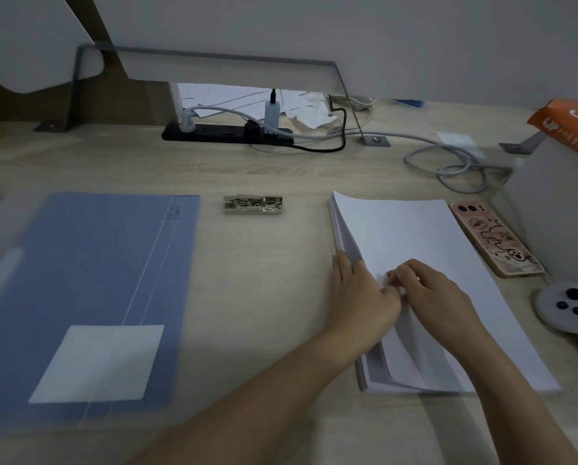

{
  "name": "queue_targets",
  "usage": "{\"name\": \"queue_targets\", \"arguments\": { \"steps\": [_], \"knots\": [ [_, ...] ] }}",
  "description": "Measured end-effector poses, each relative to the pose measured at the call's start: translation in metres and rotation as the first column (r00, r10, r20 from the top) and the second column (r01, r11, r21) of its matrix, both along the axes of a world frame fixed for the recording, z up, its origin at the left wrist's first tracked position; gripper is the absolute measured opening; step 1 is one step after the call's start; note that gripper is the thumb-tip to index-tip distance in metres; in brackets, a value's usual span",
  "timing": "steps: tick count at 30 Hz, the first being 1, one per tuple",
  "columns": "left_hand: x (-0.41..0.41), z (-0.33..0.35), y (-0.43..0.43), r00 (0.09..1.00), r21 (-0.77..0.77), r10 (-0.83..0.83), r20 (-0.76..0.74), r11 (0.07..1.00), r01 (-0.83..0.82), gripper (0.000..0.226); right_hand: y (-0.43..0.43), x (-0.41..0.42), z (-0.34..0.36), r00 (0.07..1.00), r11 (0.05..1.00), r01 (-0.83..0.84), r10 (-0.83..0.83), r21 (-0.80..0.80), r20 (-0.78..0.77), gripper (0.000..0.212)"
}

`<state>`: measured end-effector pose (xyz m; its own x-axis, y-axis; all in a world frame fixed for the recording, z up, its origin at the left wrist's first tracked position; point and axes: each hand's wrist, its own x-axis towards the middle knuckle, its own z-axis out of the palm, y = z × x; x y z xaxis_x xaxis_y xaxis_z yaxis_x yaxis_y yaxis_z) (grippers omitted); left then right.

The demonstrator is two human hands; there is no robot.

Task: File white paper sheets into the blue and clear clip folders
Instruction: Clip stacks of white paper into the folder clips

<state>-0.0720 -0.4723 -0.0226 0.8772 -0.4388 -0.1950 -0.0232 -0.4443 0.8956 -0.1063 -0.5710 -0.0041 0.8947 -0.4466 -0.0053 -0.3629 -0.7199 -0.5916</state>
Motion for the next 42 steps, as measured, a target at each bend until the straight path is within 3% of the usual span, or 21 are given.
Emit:
{"name": "queue_targets", "arguments": {
  "steps": [10, 13, 15, 18, 22, 29, 36, 37, 39, 42],
  "knots": [
    [-0.004, -0.003, -0.002, 0.999, -0.044, -0.01, 0.045, 0.999, 0.012, 0.05, 0.0, 0.0, -0.002, 1.0, 1.0, -0.005, 0.005, 0.005, -0.001, 0.028],
    [-0.004, -0.001, 0.0, 0.995, -0.129, 0.043, 0.087, 0.991, -0.031, 0.045, -0.001, 0.0, -0.002, 1.0, 1.0, -0.001, 0.001, 0.015, -0.008, 0.028],
    [-0.004, 0.003, 0.004, 0.996, -0.208, 0.089, 0.029, 0.975, -0.081, 0.039, -0.001, 0.0, -0.002, 1.0, 1.0, -0.001, 0.001, 0.022, -0.014, 0.029],
    [0.0, 0.006, 0.006, 0.971, -0.269, 0.165, -0.172, 0.941, -0.207, 0.036, 0.001, -0.003, 0.0, 1.0, 0.999, -0.001, 0.002, 0.033, -0.029, 0.03],
    [0.009, 0.015, 0.006, 0.928, -0.201, 0.158, -0.337, 0.951, -0.235, 0.045, 0.002, -0.003, 0.002, 0.999, 0.999, 0.006, -0.004, 0.039, -0.048, 0.029],
    [0.009, 0.023, -0.007, 0.933, -0.13, 0.237, -0.272, 0.951, -0.279, 0.037, 0.005, -0.004, 0.001, 0.997, 0.999, -0.009, 0.012, 0.047, -0.073, 0.023],
    [0.005, 0.032, -0.019, 0.93, -0.018, 0.16, -0.332, 0.984, -0.176, 0.042, -0.007, -0.014, -0.007, 0.987, 0.995, 0.026, -0.01, 0.098, -0.159, 0.021],
    [0.017, 0.032, 0.024, 0.945, -0.07, 0.172, -0.277, 0.978, -0.198, 0.041, 0.031, -0.005, 0.009, 0.994, 0.994, -0.021, 0.031, 0.106, -0.1, 0.02],
    [0.013, 0.04, 0.033, 0.963, -0.153, 0.15, -0.223, 0.97, -0.186, 0.04, 0.032, -0.008, 0.029, 0.998, 0.985, 0.058, -0.06, 0.161, 0.006, 0.023],
    [0.018, 0.049, 0.052, 0.976, -0.252, 0.134, -0.169, 0.952, -0.175, 0.039, 0.012, -0.008, 0.047, 0.973, 0.971, 0.206, -0.216, 0.118, 0.082, 0.044]
  ]
}}
